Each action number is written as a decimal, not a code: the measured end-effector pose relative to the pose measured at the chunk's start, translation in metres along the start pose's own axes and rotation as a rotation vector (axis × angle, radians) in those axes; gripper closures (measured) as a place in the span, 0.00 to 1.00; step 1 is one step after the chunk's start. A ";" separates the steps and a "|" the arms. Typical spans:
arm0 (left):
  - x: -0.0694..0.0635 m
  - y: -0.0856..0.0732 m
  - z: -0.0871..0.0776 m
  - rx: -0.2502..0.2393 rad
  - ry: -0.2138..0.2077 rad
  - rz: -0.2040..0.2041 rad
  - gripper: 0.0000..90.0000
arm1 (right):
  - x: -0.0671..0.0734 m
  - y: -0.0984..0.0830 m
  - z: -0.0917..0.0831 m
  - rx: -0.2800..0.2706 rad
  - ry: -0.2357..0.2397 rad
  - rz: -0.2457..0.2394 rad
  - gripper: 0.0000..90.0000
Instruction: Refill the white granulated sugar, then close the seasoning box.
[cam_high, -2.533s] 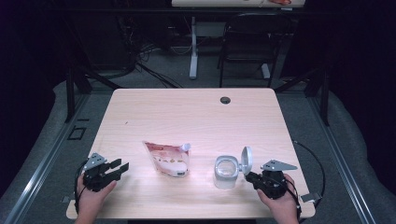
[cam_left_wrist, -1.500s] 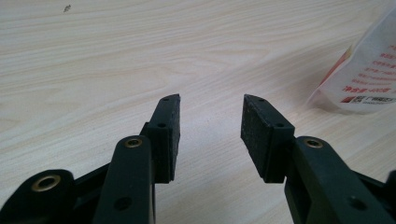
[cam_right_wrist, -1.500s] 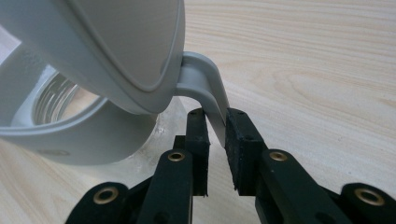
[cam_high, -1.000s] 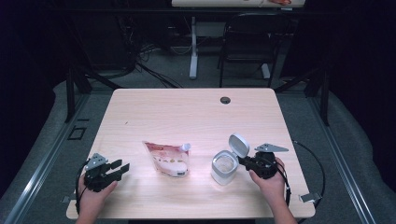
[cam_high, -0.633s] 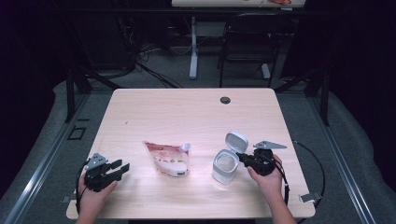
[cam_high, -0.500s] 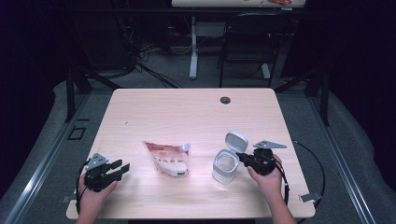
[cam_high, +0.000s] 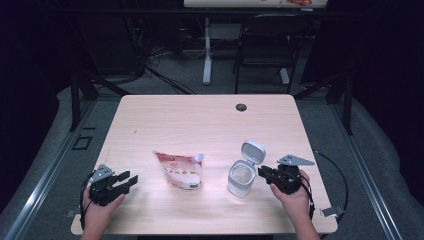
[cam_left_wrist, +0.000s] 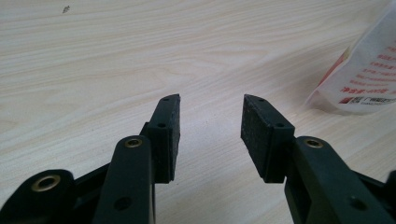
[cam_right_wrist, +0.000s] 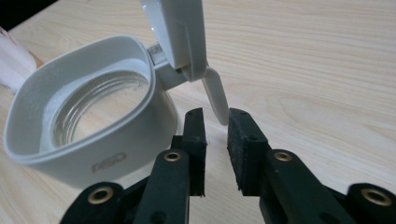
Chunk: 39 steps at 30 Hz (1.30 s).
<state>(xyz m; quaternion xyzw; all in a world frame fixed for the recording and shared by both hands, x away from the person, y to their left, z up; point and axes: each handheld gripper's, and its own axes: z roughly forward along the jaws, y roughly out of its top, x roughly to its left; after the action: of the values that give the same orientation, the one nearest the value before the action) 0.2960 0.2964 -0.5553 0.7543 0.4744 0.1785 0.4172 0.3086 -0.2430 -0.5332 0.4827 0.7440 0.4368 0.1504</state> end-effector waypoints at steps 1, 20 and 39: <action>0.000 0.000 0.000 0.000 0.000 0.002 0.64 | 0.001 0.000 -0.003 -0.002 -0.005 -0.009 0.83; -0.017 0.025 -0.008 -0.003 -0.090 0.022 0.75 | 0.018 0.013 -0.032 -0.042 -0.016 -0.073 0.63; -0.039 0.080 -0.011 -0.012 -0.196 0.111 0.69 | 0.045 0.047 -0.044 0.005 0.007 -0.235 0.74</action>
<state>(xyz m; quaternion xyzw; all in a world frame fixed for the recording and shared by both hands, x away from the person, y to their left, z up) 0.3153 0.2517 -0.4795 0.7908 0.3879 0.1294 0.4555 0.2858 -0.2202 -0.4622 0.3908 0.7972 0.4160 0.1968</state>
